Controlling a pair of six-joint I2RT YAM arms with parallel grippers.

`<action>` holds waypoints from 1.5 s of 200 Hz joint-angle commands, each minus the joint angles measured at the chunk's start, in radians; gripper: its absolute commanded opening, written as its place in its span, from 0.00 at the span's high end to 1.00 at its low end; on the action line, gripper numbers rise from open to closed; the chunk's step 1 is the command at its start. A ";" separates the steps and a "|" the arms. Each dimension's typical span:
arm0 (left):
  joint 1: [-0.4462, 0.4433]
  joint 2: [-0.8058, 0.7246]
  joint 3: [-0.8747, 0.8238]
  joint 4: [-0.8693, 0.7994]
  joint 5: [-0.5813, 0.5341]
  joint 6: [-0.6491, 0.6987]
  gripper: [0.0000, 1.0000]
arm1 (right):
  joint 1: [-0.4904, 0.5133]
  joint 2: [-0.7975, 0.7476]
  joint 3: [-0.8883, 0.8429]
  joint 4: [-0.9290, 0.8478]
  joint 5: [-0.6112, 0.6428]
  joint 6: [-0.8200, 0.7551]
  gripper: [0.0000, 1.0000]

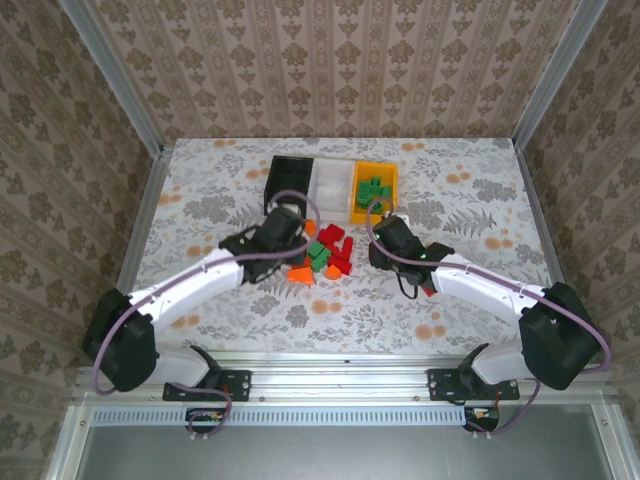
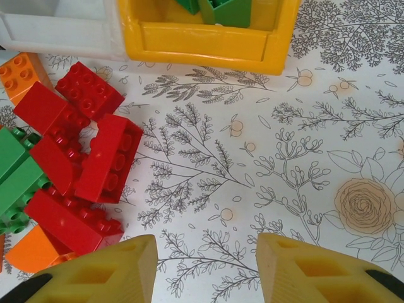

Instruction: Sort the legos into containers by color

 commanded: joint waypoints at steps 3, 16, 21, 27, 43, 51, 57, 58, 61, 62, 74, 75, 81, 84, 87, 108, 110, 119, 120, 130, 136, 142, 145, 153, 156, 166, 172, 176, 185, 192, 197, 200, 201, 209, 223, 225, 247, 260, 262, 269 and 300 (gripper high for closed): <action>0.095 0.158 0.167 -0.064 0.036 0.097 0.72 | -0.017 -0.035 -0.032 0.013 -0.019 -0.013 0.54; 0.127 0.257 0.273 -0.072 0.046 0.116 0.72 | -0.026 -0.050 -0.050 0.017 -0.026 -0.009 0.54; 0.139 0.294 0.311 -0.077 0.053 0.124 0.72 | -0.031 -0.056 -0.056 0.019 -0.031 -0.007 0.54; 0.153 0.340 0.354 -0.082 0.060 0.129 0.72 | -0.036 -0.064 -0.063 0.021 -0.037 -0.004 0.54; 0.182 0.448 0.463 -0.114 0.073 0.132 0.72 | -0.042 -0.086 -0.084 0.034 -0.045 -0.002 0.53; 0.191 0.490 0.505 -0.111 0.071 0.140 0.72 | -0.046 -0.093 -0.093 0.042 -0.049 -0.001 0.53; 0.198 0.520 0.535 -0.109 0.075 0.147 0.71 | -0.047 -0.097 -0.101 0.048 -0.052 -0.004 0.53; 0.200 0.525 0.541 -0.109 0.077 0.148 0.71 | -0.047 -0.097 -0.101 0.048 -0.052 -0.004 0.53; 0.203 0.540 0.557 -0.111 0.079 0.151 0.70 | -0.047 -0.098 -0.105 0.052 -0.055 -0.007 0.53; 0.204 0.545 0.561 -0.112 0.080 0.152 0.70 | -0.047 -0.099 -0.107 0.053 -0.056 -0.007 0.53; 0.218 0.602 0.629 -0.134 0.087 0.157 0.70 | -0.048 -0.100 -0.120 0.064 -0.054 -0.011 0.53; 0.219 0.607 0.635 -0.135 0.087 0.158 0.70 | -0.048 -0.100 -0.121 0.065 -0.054 -0.011 0.53; 0.226 0.630 0.662 -0.144 0.090 0.156 0.69 | -0.049 -0.103 -0.127 0.071 -0.055 -0.013 0.53; 0.231 0.641 0.671 -0.147 0.094 0.153 0.69 | -0.050 -0.102 -0.131 0.074 -0.055 -0.013 0.53; 0.234 0.650 0.684 -0.150 0.103 0.152 0.69 | -0.050 -0.102 -0.135 0.078 -0.056 -0.013 0.53; 0.266 0.693 0.725 -0.141 0.140 0.149 0.66 | -0.054 -0.103 -0.147 0.093 -0.068 -0.018 0.53; 0.268 0.697 0.731 -0.142 0.146 0.150 0.66 | -0.054 -0.103 -0.147 0.094 -0.068 -0.019 0.53; 0.269 0.715 0.756 -0.153 0.153 0.152 0.63 | -0.057 -0.102 -0.147 0.094 -0.069 -0.027 0.53; 0.269 0.718 0.758 -0.156 0.152 0.152 0.63 | -0.057 -0.102 -0.147 0.093 -0.069 -0.027 0.53; 0.269 0.736 0.786 -0.180 0.145 0.149 0.63 | -0.060 -0.104 -0.149 0.097 -0.071 -0.038 0.53; 0.271 0.743 0.792 -0.187 0.143 0.147 0.63 | -0.062 -0.104 -0.150 0.099 -0.071 -0.042 0.53; 0.271 0.746 0.794 -0.187 0.143 0.144 0.61 | -0.064 -0.104 -0.152 0.102 -0.071 -0.044 0.53; 0.271 0.746 0.793 -0.186 0.144 0.145 0.59 | -0.065 -0.104 -0.153 0.103 -0.071 -0.044 0.53; 0.271 0.746 0.789 -0.182 0.144 0.142 0.52 | -0.067 -0.104 -0.154 0.106 -0.072 -0.044 0.53; 0.271 0.745 0.789 -0.183 0.145 0.142 0.51 | -0.067 -0.104 -0.154 0.107 -0.072 -0.044 0.53; 0.271 0.742 0.787 -0.184 0.148 0.141 0.47 | -0.068 -0.103 -0.156 0.107 -0.072 -0.046 0.53; 0.271 0.737 0.784 -0.184 0.149 0.140 0.44 | -0.068 -0.105 -0.157 0.109 -0.069 -0.047 0.53; 0.271 0.732 0.780 -0.183 0.151 0.139 0.42 | -0.068 -0.106 -0.158 0.109 -0.068 -0.048 0.53; 0.270 0.719 0.772 -0.180 0.154 0.141 0.38 | -0.068 -0.110 -0.161 0.111 -0.066 -0.048 0.53; 0.269 0.706 0.770 -0.190 0.152 0.138 0.37 | -0.068 -0.112 -0.163 0.113 -0.066 -0.048 0.53; 0.269 0.691 0.761 -0.193 0.159 0.136 0.38 | -0.068 -0.114 -0.165 0.116 -0.065 -0.048 0.53; 0.268 0.678 0.755 -0.189 0.163 0.135 0.37 | -0.068 -0.116 -0.166 0.117 -0.065 -0.048 0.53; 0.267 0.674 0.750 -0.188 0.164 0.136 0.37 | -0.068 -0.116 -0.167 0.118 -0.064 -0.048 0.53; 0.258 0.632 0.713 -0.176 0.166 0.140 0.37 | -0.068 -0.116 -0.169 0.122 -0.064 -0.048 0.53; 0.249 0.540 0.620 -0.159 0.165 0.143 0.36 | -0.068 -0.110 -0.170 0.127 -0.063 -0.049 0.53; 0.227 0.525 0.604 -0.155 0.163 0.141 0.36 | -0.068 -0.109 -0.170 0.128 -0.063 -0.050 0.53; 0.170 0.345 0.348 -0.085 0.135 0.097 0.35 | -0.068 -0.103 -0.171 0.134 -0.068 -0.050 0.53; 0.149 0.248 0.184 -0.027 0.124 0.062 0.36 | -0.068 -0.099 -0.173 0.138 -0.067 -0.051 0.53; 0.146 0.239 0.162 -0.021 0.117 0.056 0.36 | -0.068 -0.098 -0.173 0.139 -0.065 -0.051 0.53; 0.138 0.197 0.095 0.000 0.101 0.037 0.38 | -0.068 -0.092 -0.173 0.142 -0.065 -0.051 0.53; 0.127 0.168 -0.039 0.031 0.099 0.021 0.44 | -0.068 -0.066 -0.165 0.155 -0.075 -0.051 0.53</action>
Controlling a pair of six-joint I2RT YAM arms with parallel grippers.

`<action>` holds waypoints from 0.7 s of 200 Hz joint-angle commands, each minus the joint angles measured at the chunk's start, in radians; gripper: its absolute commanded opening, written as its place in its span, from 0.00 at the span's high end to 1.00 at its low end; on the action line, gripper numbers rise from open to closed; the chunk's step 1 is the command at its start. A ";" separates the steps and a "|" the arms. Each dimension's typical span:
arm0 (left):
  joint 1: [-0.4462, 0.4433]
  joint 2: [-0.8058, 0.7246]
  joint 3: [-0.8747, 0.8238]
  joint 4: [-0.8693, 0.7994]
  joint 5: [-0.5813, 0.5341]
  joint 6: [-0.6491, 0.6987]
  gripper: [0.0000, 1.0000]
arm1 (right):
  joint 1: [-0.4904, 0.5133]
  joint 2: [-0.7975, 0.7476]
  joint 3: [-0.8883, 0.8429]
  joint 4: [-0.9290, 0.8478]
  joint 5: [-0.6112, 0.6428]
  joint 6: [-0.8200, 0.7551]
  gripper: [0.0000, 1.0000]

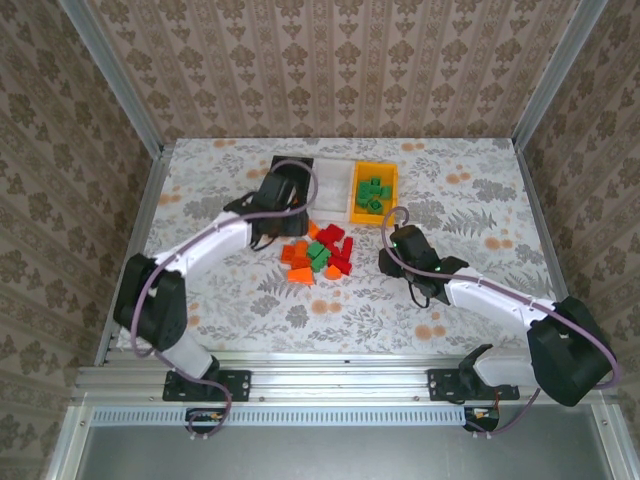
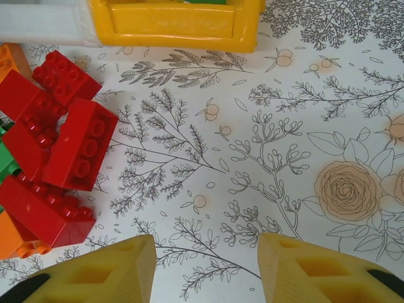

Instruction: Sort the legos into containers by color

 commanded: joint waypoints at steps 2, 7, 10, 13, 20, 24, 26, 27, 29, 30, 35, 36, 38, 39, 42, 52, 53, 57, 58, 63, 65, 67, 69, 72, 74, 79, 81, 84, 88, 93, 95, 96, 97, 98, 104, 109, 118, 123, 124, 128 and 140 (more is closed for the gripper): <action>0.010 0.026 -0.073 0.048 -0.025 -0.040 0.44 | -0.006 0.023 -0.007 0.029 -0.011 -0.017 0.53; 0.007 0.031 -0.083 0.051 -0.020 -0.037 0.45 | -0.006 0.026 -0.007 0.029 -0.011 -0.019 0.53; 0.007 0.033 -0.089 0.057 -0.014 -0.035 0.45 | -0.006 0.028 -0.007 0.030 -0.011 -0.018 0.53; 0.005 0.035 -0.096 0.066 -0.007 -0.030 0.45 | -0.006 0.031 -0.007 0.030 -0.011 -0.018 0.53; 0.005 0.036 -0.115 0.090 0.010 -0.024 0.45 | -0.006 0.034 -0.005 0.031 -0.010 -0.018 0.53; 0.006 0.037 -0.126 0.103 0.015 -0.021 0.45 | -0.006 0.035 -0.005 0.030 -0.010 -0.018 0.53; 0.007 0.039 -0.129 0.107 0.016 -0.021 0.45 | -0.006 0.035 -0.005 0.031 -0.009 -0.018 0.53; 0.007 0.039 -0.132 0.108 0.018 -0.021 0.45 | -0.007 0.036 -0.005 0.030 -0.009 -0.018 0.53; 0.007 0.040 -0.135 0.114 0.021 -0.018 0.45 | -0.007 0.036 -0.004 0.031 -0.009 -0.018 0.53; 0.007 0.041 -0.136 0.115 0.021 -0.018 0.44 | -0.007 0.036 -0.005 0.030 -0.008 -0.019 0.53; 0.007 0.047 -0.141 0.120 0.024 -0.014 0.45 | -0.006 0.037 -0.004 0.031 -0.008 -0.020 0.53; 0.007 0.049 -0.142 0.120 0.024 -0.014 0.44 | -0.006 0.037 -0.004 0.030 -0.008 -0.020 0.53; 0.007 0.052 -0.143 0.120 0.023 -0.014 0.44 | -0.006 0.037 -0.004 0.030 -0.008 -0.020 0.53; 0.007 0.053 -0.145 0.122 0.022 -0.013 0.45 | -0.006 0.037 -0.004 0.030 -0.008 -0.019 0.53; 0.008 0.057 -0.147 0.123 0.020 -0.014 0.45 | -0.006 0.036 -0.004 0.030 -0.008 -0.019 0.53; 0.011 0.075 -0.154 0.131 0.023 -0.011 0.44 | -0.006 0.037 -0.004 0.030 -0.008 -0.020 0.52; 0.011 0.076 -0.155 0.133 0.024 -0.011 0.44 | -0.006 0.037 -0.004 0.030 -0.008 -0.020 0.52; 0.011 0.084 -0.158 0.136 0.024 -0.010 0.44 | -0.006 0.036 -0.004 0.029 -0.008 -0.020 0.52; 0.012 0.086 -0.158 0.137 0.023 -0.011 0.45 | -0.006 0.036 -0.004 0.029 -0.009 -0.020 0.52; 0.014 0.093 -0.162 0.138 0.016 -0.012 0.45 | -0.006 0.036 -0.004 0.029 -0.007 -0.021 0.52; 0.014 0.096 -0.163 0.138 0.013 -0.011 0.45 | -0.006 0.035 -0.004 0.028 -0.007 -0.021 0.52; 0.015 0.099 -0.165 0.140 0.011 -0.013 0.45 | -0.006 0.033 -0.004 0.029 -0.007 -0.021 0.52; 0.017 0.101 -0.166 0.143 0.010 -0.012 0.45 | -0.006 0.034 -0.004 0.028 -0.006 -0.021 0.52; 0.019 0.104 -0.169 0.146 0.010 -0.013 0.45 | -0.006 0.033 -0.004 0.027 -0.005 -0.021 0.52; 0.021 0.106 -0.171 0.150 0.011 -0.014 0.45 | -0.006 0.034 -0.002 0.028 -0.005 -0.021 0.52; 0.024 0.110 -0.179 0.160 0.015 -0.016 0.45 | -0.006 0.032 -0.005 0.027 -0.003 -0.022 0.52; 0.025 0.111 -0.182 0.165 0.017 -0.016 0.45 | -0.007 0.032 -0.005 0.027 -0.003 -0.022 0.52; 0.027 0.113 -0.186 0.170 0.018 -0.016 0.46 | -0.007 0.033 -0.005 0.027 -0.002 -0.023 0.52; 0.029 0.115 -0.191 0.177 0.019 -0.016 0.46 | -0.006 0.032 -0.005 0.028 -0.002 -0.023 0.52; 0.032 0.117 -0.194 0.177 0.013 -0.019 0.46 | -0.006 0.032 -0.005 0.027 0.000 -0.023 0.52; 0.033 0.118 -0.194 0.176 0.011 -0.021 0.46 | -0.006 0.033 -0.005 0.028 0.000 -0.023 0.52; 0.034 0.118 -0.195 0.175 0.011 -0.021 0.46 | -0.006 0.033 -0.005 0.027 0.000 -0.023 0.52; 0.035 0.117 -0.195 0.176 0.010 -0.021 0.47 | -0.006 0.033 -0.005 0.026 0.001 -0.023 0.52; 0.035 0.117 -0.197 0.175 0.009 -0.022 0.47 | -0.006 0.032 -0.005 0.026 0.001 -0.023 0.52; 0.040 0.114 -0.203 0.178 0.006 -0.024 0.47 | -0.006 0.034 -0.005 0.026 0.002 -0.024 0.52; 0.042 0.108 -0.209 0.181 0.002 -0.027 0.48 | -0.006 0.033 -0.005 0.026 0.002 -0.024 0.52; 0.050 0.096 -0.224 0.189 -0.002 -0.033 0.48 | -0.006 0.034 -0.005 0.026 0.003 -0.024 0.52; 0.055 0.087 -0.235 0.195 -0.001 -0.038 0.48 | -0.007 0.033 -0.005 0.026 0.001 -0.024 0.52; 0.056 0.086 -0.236 0.197 0.000 -0.039 0.48 | -0.007 0.034 -0.005 0.025 0.000 -0.024 0.52; 0.062 0.079 -0.246 0.204 0.006 -0.042 0.49 | -0.006 0.034 -0.005 0.026 0.000 -0.024 0.52; 0.073 0.064 -0.263 0.219 0.014 -0.044 0.49 | -0.006 0.034 -0.004 0.027 -0.003 -0.024 0.52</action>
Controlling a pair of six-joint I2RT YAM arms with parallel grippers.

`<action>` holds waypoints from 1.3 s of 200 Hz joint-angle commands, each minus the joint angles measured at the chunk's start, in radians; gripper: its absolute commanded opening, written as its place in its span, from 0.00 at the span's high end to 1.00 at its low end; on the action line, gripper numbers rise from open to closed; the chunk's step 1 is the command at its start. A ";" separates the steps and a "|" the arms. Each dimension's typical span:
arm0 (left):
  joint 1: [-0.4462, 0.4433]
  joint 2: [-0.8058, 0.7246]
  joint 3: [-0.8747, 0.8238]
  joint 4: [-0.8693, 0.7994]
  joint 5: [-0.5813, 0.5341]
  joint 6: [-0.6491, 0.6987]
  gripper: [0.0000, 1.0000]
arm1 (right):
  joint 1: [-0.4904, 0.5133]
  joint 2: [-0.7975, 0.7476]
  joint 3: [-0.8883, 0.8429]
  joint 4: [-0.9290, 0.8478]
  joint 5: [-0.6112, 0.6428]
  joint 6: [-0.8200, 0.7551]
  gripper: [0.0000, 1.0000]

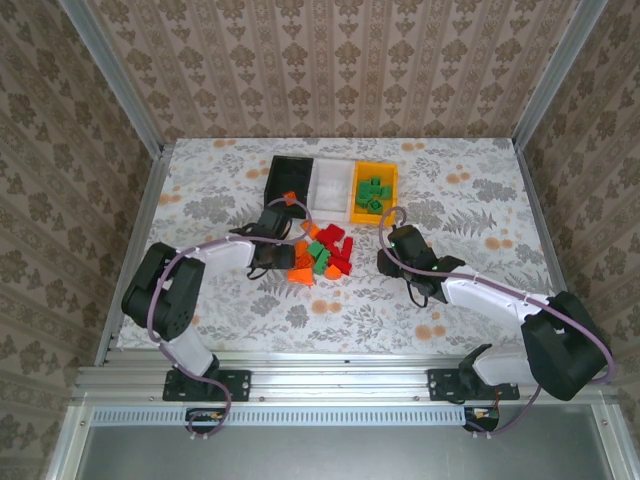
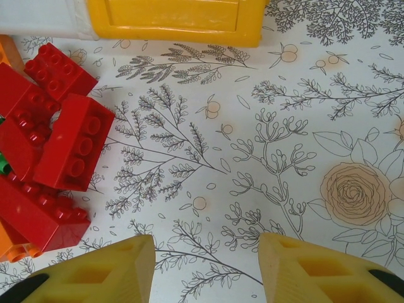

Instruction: Sort the legos into containers by color

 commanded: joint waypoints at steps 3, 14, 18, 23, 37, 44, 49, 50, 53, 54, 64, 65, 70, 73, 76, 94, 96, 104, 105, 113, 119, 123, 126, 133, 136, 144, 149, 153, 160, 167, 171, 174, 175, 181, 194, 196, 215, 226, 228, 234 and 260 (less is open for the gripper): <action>0.026 -0.042 -0.041 0.027 0.004 -0.027 0.49 | -0.006 0.007 -0.004 0.014 -0.001 -0.013 0.52; 0.034 -0.042 -0.043 0.027 0.007 -0.024 0.51 | -0.006 0.007 -0.002 0.013 -0.001 -0.013 0.52; 0.036 -0.039 -0.041 0.030 0.007 -0.021 0.51 | -0.006 0.007 -0.003 0.013 -0.001 -0.013 0.52; 0.039 -0.034 -0.038 0.032 0.010 -0.017 0.51 | -0.006 0.006 -0.002 0.012 -0.001 -0.013 0.52; 0.044 -0.010 -0.023 0.045 0.025 0.004 0.53 | -0.006 0.003 -0.004 0.012 -0.002 -0.013 0.52; 0.044 0.006 -0.009 0.048 0.027 0.014 0.53 | -0.006 0.002 -0.004 0.012 0.000 -0.015 0.52; 0.044 0.017 0.001 0.049 0.027 0.021 0.53 | -0.006 0.003 -0.004 0.012 0.001 -0.015 0.52; 0.044 0.020 0.003 0.049 0.027 0.023 0.53 | -0.006 0.002 -0.004 0.012 0.001 -0.015 0.52; 0.045 0.027 0.009 0.049 0.024 0.027 0.53 | -0.006 0.004 -0.005 0.011 0.001 -0.015 0.52; 0.045 0.029 0.013 0.048 0.023 0.027 0.53 | -0.006 0.004 -0.004 0.012 0.001 -0.015 0.52; 0.045 0.045 0.037 0.034 0.013 0.036 0.54 | -0.007 0.003 -0.005 0.012 0.001 -0.015 0.52; 0.045 0.046 0.039 0.033 0.012 0.036 0.54 | -0.007 0.003 -0.005 0.012 0.002 -0.015 0.52; 0.045 0.047 0.046 0.029 0.009 0.041 0.54 | -0.007 0.004 -0.005 0.010 0.002 -0.016 0.52; 0.045 0.046 0.046 0.028 0.007 0.043 0.54 | -0.007 0.004 -0.005 0.011 0.003 -0.016 0.52; 0.045 0.043 0.046 0.029 0.006 0.045 0.54 | -0.007 0.003 -0.005 0.009 0.002 -0.016 0.52; 0.049 0.031 0.041 0.036 0.006 0.057 0.53 | -0.006 0.000 -0.005 0.007 0.007 -0.018 0.52; 0.050 0.030 0.041 0.036 0.006 0.059 0.53 | -0.006 0.000 -0.004 0.008 0.007 -0.018 0.52; 0.052 0.032 0.042 0.031 0.006 0.066 0.52 | -0.006 0.001 -0.004 0.009 0.005 -0.018 0.51; 0.052 0.032 0.042 0.030 0.005 0.067 0.52 | -0.006 0.001 -0.004 0.009 0.005 -0.018 0.51; 0.052 0.033 0.044 0.028 0.001 0.072 0.51 | -0.006 0.000 -0.001 0.008 0.003 -0.018 0.51; 0.053 0.037 0.045 0.030 0.000 0.075 0.48 | -0.006 0.000 -0.002 0.007 0.004 -0.018 0.52; 0.053 0.040 0.046 0.032 0.000 0.078 0.47 | -0.006 0.000 -0.002 0.007 0.003 -0.019 0.51; 0.053 0.043 0.047 0.032 0.000 0.080 0.47 | -0.006 0.001 -0.002 0.007 0.003 -0.019 0.51; 0.053 0.051 0.054 0.035 -0.005 0.081 0.46 | -0.006 0.001 -0.002 0.005 0.003 -0.019 0.51; 0.054 0.055 0.055 0.035 -0.007 0.085 0.46 | -0.006 0.001 -0.002 0.006 0.004 -0.019 0.51; 0.055 0.066 0.062 0.038 -0.012 0.088 0.47 | -0.006 0.001 -0.002 0.006 0.003 -0.019 0.51; 0.055 0.074 0.067 0.038 -0.016 0.090 0.50 | -0.005 0.000 -0.002 0.005 0.003 -0.019 0.51; 0.057 0.080 0.072 0.034 -0.018 0.089 0.52 | -0.006 -0.001 -0.002 0.005 0.004 -0.019 0.51; 0.056 0.089 0.082 0.030 -0.018 0.091 0.56 | -0.006 -0.002 -0.003 0.005 0.004 -0.021 0.51; 0.056 0.094 0.085 0.027 -0.017 0.090 0.58 | -0.005 -0.001 -0.004 0.005 0.005 -0.021 0.51; 0.057 0.096 0.085 0.027 -0.017 0.089 0.59 | -0.006 -0.002 -0.004 0.003 0.007 -0.021 0.51; 0.056 0.096 0.085 0.027 -0.016 0.087 0.60 | -0.005 -0.003 -0.003 0.003 0.007 -0.020 0.51; 0.056 0.095 0.085 0.027 -0.016 0.087 0.61 | -0.005 -0.003 -0.004 0.003 0.007 -0.021 0.51; 0.056 0.092 0.084 0.029 -0.016 0.086 0.64 | -0.005 -0.002 -0.004 0.004 0.008 -0.021 0.51; 0.056 0.079 0.081 0.029 -0.020 0.084 0.70 | -0.005 -0.003 -0.004 0.005 0.007 -0.021 0.51; 0.056 0.077 0.078 0.028 -0.021 0.083 0.70 | -0.005 -0.003 -0.004 0.006 0.006 -0.021 0.51; 0.055 0.039 0.089 0.006 -0.028 0.077 0.72 | -0.005 -0.002 -0.004 0.008 0.003 -0.020 0.51; 0.053 0.009 0.111 -0.010 -0.036 0.079 0.73 | -0.005 0.000 -0.004 0.010 0.001 -0.019 0.51; 0.055 0.005 0.118 -0.014 -0.039 0.080 0.73 | -0.005 0.001 -0.003 0.009 0.000 -0.019 0.51; 0.055 -0.007 0.142 -0.027 -0.049 0.082 0.73 | -0.005 0.002 -0.004 0.010 0.001 -0.018 0.51; 0.067 0.026 0.335 -0.109 -0.085 0.103 0.72 | -0.003 0.003 -0.002 0.012 -0.005 -0.018 0.51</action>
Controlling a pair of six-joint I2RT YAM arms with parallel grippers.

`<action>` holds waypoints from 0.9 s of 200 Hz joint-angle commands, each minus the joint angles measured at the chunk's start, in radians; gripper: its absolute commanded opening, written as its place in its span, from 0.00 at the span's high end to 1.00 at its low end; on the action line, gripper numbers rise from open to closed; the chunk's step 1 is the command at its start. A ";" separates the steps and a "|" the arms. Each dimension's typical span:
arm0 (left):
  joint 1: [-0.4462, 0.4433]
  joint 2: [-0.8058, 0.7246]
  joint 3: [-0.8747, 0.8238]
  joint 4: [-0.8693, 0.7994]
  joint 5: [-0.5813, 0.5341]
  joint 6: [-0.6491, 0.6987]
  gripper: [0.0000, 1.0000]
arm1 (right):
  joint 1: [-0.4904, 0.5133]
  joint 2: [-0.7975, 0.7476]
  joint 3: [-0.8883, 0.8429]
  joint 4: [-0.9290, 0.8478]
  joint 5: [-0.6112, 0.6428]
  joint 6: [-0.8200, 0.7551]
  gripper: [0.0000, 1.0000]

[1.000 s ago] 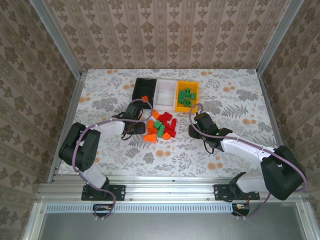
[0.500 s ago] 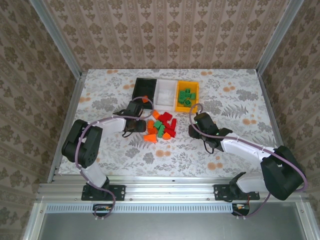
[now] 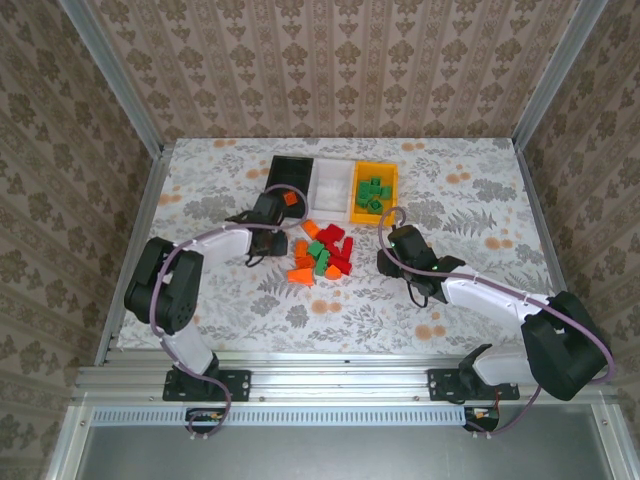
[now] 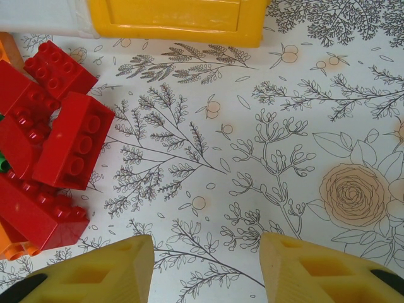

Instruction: Sort the legos into containers by color

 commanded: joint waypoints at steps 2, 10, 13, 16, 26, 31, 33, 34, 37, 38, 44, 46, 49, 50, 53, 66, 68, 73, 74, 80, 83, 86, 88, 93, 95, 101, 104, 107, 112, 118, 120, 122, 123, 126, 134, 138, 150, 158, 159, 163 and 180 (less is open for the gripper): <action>0.016 -0.005 0.203 -0.045 -0.054 0.036 0.72 | -0.003 0.003 -0.002 0.012 -0.005 -0.010 0.51; 0.019 0.032 0.274 -0.068 -0.063 0.048 0.72 | -0.003 0.001 -0.002 0.011 -0.004 -0.010 0.51; 0.019 0.049 0.306 -0.078 -0.067 0.053 0.72 | -0.003 0.002 -0.002 0.011 -0.004 -0.010 0.51; 0.020 0.066 0.335 -0.086 -0.069 0.056 0.72 | -0.003 0.002 -0.003 0.011 -0.003 -0.010 0.51; 0.019 0.128 0.421 -0.108 -0.064 0.064 0.72 | -0.003 0.002 -0.004 0.010 -0.003 -0.011 0.51; 0.052 0.161 0.472 -0.120 -0.061 0.065 0.72 | -0.003 0.001 -0.004 0.010 -0.002 -0.011 0.51; 0.054 0.175 0.491 -0.126 -0.060 0.066 0.72 | -0.003 0.001 -0.004 0.010 -0.002 -0.011 0.51; 0.055 0.181 0.500 -0.127 -0.059 0.066 0.72 | -0.004 0.001 -0.004 0.011 -0.002 -0.011 0.51; 0.060 0.202 0.529 -0.140 -0.056 0.065 0.73 | -0.003 0.002 -0.003 0.010 -0.001 -0.011 0.51; 0.061 0.209 0.538 -0.144 -0.054 0.064 0.73 | -0.003 0.002 -0.003 0.010 -0.001 -0.011 0.51; 0.070 0.246 0.594 -0.164 -0.040 0.063 0.73 | -0.003 0.001 -0.004 0.011 0.001 -0.011 0.51; 0.072 0.260 0.610 -0.170 -0.035 0.064 0.73 | -0.003 0.001 -0.003 0.010 0.001 -0.011 0.51; 0.073 0.273 0.634 -0.176 -0.031 0.066 0.72 | -0.004 0.000 -0.004 0.009 0.001 -0.011 0.51; 0.074 0.278 0.642 -0.178 -0.030 0.066 0.72 | -0.004 0.000 -0.004 0.009 0.001 -0.011 0.51; 0.076 0.297 0.664 -0.182 -0.025 0.067 0.72 | -0.003 0.000 -0.004 0.009 0.001 -0.011 0.51; 0.082 0.364 0.750 -0.200 -0.012 0.079 0.71 | -0.003 -0.001 -0.004 0.007 0.002 -0.013 0.51; 0.082 0.371 0.762 -0.204 -0.011 0.081 0.71 | -0.003 -0.002 -0.005 0.008 0.003 -0.013 0.51; 0.083 0.395 0.792 -0.213 -0.009 0.086 0.70 | -0.003 -0.003 -0.005 0.008 0.004 -0.013 0.51; 0.083 0.400 0.798 -0.214 -0.010 0.087 0.70 | -0.003 -0.004 -0.005 0.008 0.004 -0.013 0.51; 0.085 0.423 0.830 -0.227 -0.007 0.090 0.70 | -0.003 -0.005 -0.005 0.007 0.003 -0.013 0.51; 0.086 0.436 0.846 -0.236 -0.004 0.088 0.70 | -0.003 -0.006 -0.005 0.007 0.004 -0.012 0.51; 0.086 0.445 0.859 -0.244 0.005 0.088 0.70 | -0.003 -0.007 -0.006 0.006 0.003 -0.012 0.51; 0.088 0.450 0.866 -0.245 0.008 0.088 0.70 | -0.003 -0.008 -0.006 0.005 0.003 -0.013 0.51; 0.089 0.463 0.878 -0.248 0.020 0.088 0.69 | -0.003 -0.010 -0.007 0.006 0.003 -0.013 0.51; 0.090 0.466 0.882 -0.248 0.023 0.088 0.70 | -0.003 -0.009 -0.007 0.007 0.001 -0.013 0.51; 0.090 0.475 0.888 -0.246 0.027 0.086 0.69 | -0.003 -0.010 -0.007 0.006 0.001 -0.013 0.51; 0.090 0.480 0.892 -0.244 0.030 0.086 0.68 | -0.003 -0.011 -0.007 0.007 0.001 -0.013 0.51; 0.090 0.483 0.893 -0.242 0.035 0.086 0.68 | -0.003 -0.011 -0.007 0.007 0.001 -0.013 0.51; 0.090 0.488 0.897 -0.238 0.045 0.090 0.66 | -0.003 -0.011 -0.006 0.008 0.001 -0.013 0.51; 0.089 0.492 0.903 -0.235 0.053 0.092 0.65 | -0.003 -0.009 -0.007 0.007 0.000 -0.013 0.51; 0.088 0.492 0.905 -0.236 0.053 0.094 0.65 | -0.004 -0.009 -0.007 0.008 0.000 -0.012 0.51; 0.089 0.494 0.908 -0.236 0.054 0.094 0.64 | -0.004 -0.009 -0.007 0.007 0.001 -0.012 0.51; 0.088 0.495 0.910 -0.237 0.055 0.095 0.64 | -0.003 -0.009 -0.007 0.007 0.001 -0.012 0.51; 0.087 0.498 0.912 -0.238 0.055 0.095 0.63 | -0.003 -0.008 -0.007 0.007 0.001 -0.013 0.51; 0.087 0.504 0.921 -0.243 0.057 0.096 0.61 | -0.003 -0.008 -0.007 0.008 0.000 -0.013 0.51; 0.085 0.507 0.925 -0.247 0.060 0.094 0.59 | -0.003 -0.006 -0.007 0.008 -0.001 -0.013 0.51; 0.087 0.513 0.935 -0.264 0.056 0.091 0.50 | -0.003 -0.003 -0.005 0.008 -0.003 -0.013 0.51; 0.087 0.507 0.934 -0.271 0.056 0.089 0.43 | -0.003 -0.002 -0.005 0.008 -0.001 -0.013 0.51; 0.087 0.505 0.932 -0.271 0.056 0.088 0.42 | -0.003 -0.002 -0.004 0.008 -0.001 -0.013 0.51; 0.086 0.498 0.923 -0.269 0.058 0.087 0.38 | -0.003 -0.003 -0.005 0.007 -0.001 -0.013 0.51; 0.083 0.449 0.881 -0.253 0.060 0.085 0.29 | -0.003 -0.005 -0.005 0.008 0.003 -0.015 0.51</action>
